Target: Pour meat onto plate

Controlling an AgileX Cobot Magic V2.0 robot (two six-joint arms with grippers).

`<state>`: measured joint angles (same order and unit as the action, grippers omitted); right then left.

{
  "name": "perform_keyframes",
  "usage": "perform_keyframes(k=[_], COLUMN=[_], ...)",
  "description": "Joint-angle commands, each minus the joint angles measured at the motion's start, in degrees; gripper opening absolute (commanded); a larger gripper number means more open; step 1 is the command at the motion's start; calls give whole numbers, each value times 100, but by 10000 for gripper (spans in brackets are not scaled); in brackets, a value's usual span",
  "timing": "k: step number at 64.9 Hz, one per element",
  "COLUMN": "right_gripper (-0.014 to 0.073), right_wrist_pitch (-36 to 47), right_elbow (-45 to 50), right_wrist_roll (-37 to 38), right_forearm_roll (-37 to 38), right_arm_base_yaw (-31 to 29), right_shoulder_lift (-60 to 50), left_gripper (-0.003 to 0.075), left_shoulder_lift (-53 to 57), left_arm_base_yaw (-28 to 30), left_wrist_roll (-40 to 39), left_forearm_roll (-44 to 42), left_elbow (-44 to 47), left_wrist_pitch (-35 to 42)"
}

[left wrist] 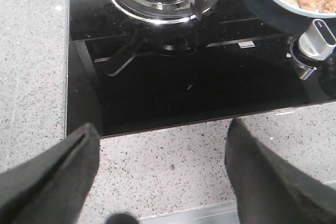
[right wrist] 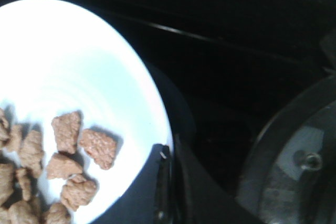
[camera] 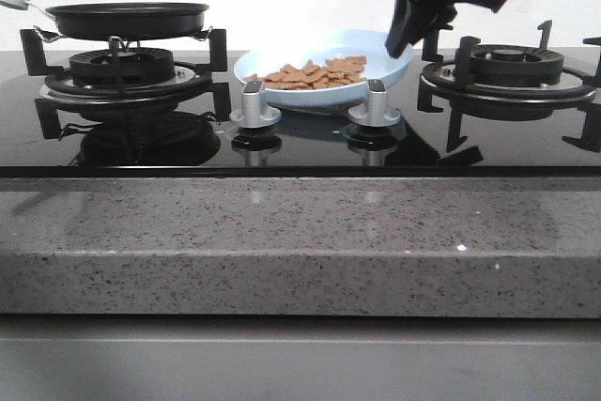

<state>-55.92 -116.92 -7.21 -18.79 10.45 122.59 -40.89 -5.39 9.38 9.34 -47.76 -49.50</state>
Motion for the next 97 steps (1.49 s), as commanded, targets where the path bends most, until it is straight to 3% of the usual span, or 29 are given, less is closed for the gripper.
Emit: perform_keyframes(k=[1,7,16,22,36,46,61,97], right_gripper=[-71,52,304,387,384,384,384,384], right_wrist_pitch=[0,-18,16,-41,-484,-636,10,-210], right_elbow=[-369,-394,-405,-425,-402,107,1902,5612], right_wrist_roll=[-61,-61,-61,-66,-66,-66,-66,101], right_forearm_roll=[-121,-121,-93,-73,-68,89,323,693], right_arm_base_yaw=[-67,-67,-67,-67,-67,-37,11,11], right_shoulder_lift=[-237,-183,-161,-245,-800,-1555,-3253,-7121], left_gripper=[492,492,492,492,492,492,492,492], left_shoulder_lift=[16,16,16,16,3,3,3,3], left_arm_base_yaw=[-48,-48,-48,-48,-48,-48,-48,-48], left_wrist_roll=[-40,-40,-40,-40,-40,-40,-40,-40], left_forearm_roll=[69,71,82,82,82,82,82,37], left_elbow=[-143,-143,-143,-143,-143,-143,-143,-143], left_wrist_pitch=[330,340,340,340,329,318,306,306])
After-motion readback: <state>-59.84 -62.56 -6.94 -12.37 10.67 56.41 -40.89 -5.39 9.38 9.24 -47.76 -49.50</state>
